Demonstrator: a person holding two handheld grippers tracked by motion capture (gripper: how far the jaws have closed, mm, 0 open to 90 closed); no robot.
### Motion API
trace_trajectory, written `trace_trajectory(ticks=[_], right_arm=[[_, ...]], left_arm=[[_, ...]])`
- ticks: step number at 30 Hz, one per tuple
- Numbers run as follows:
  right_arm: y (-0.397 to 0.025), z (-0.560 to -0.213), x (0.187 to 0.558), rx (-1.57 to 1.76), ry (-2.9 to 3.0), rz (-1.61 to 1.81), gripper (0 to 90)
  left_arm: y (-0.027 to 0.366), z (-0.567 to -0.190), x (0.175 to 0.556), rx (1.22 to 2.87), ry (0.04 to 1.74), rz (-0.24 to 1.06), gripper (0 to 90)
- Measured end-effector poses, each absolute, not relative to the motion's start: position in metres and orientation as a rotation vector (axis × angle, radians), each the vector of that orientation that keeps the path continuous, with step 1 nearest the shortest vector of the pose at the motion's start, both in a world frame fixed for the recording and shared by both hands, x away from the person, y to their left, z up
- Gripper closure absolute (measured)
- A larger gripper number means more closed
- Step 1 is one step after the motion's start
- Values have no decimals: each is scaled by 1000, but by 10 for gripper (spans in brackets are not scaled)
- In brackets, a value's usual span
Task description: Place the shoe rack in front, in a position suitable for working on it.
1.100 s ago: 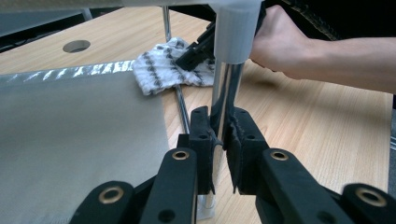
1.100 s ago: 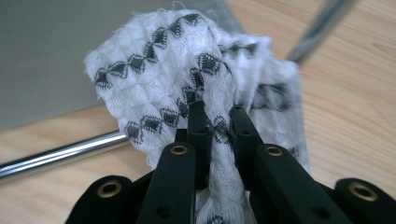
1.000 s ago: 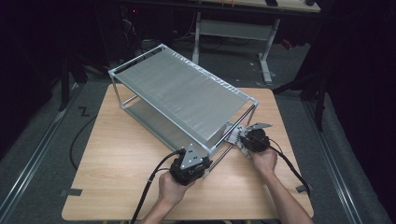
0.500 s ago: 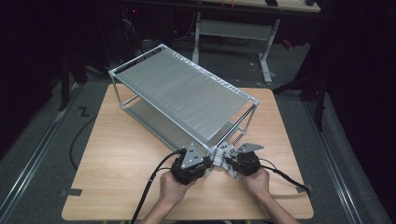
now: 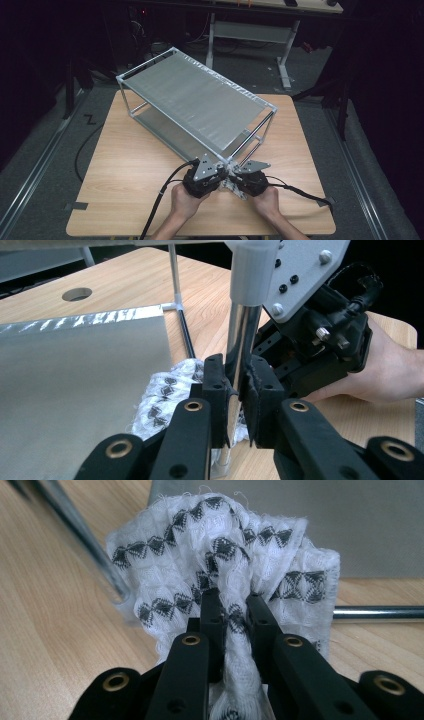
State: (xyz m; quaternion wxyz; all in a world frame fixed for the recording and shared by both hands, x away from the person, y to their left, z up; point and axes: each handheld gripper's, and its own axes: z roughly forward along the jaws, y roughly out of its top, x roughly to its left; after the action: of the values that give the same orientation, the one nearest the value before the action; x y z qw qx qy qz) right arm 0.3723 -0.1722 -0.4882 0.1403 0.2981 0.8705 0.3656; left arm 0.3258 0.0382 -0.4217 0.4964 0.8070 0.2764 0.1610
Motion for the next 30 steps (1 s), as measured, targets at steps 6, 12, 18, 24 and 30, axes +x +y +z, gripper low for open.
trace_trajectory(ticks=[6,12,18,24,30], right_arm=[[-185,-486,406,917,2401,920,819],[-209,-480,458,1084,2284,825,819],[-222,-479,481,1192,2226,796,818],[-231,-481,493,1265,2193,795,816],[-232,-481,493,1260,2193,790,817]], left_arm=[[39,-422,326,1958,668,390,808],[40,-421,324,1962,666,393,809],[40,-425,321,1931,676,410,809],[39,-425,321,1924,674,413,809],[39,-425,322,1925,671,407,809]])
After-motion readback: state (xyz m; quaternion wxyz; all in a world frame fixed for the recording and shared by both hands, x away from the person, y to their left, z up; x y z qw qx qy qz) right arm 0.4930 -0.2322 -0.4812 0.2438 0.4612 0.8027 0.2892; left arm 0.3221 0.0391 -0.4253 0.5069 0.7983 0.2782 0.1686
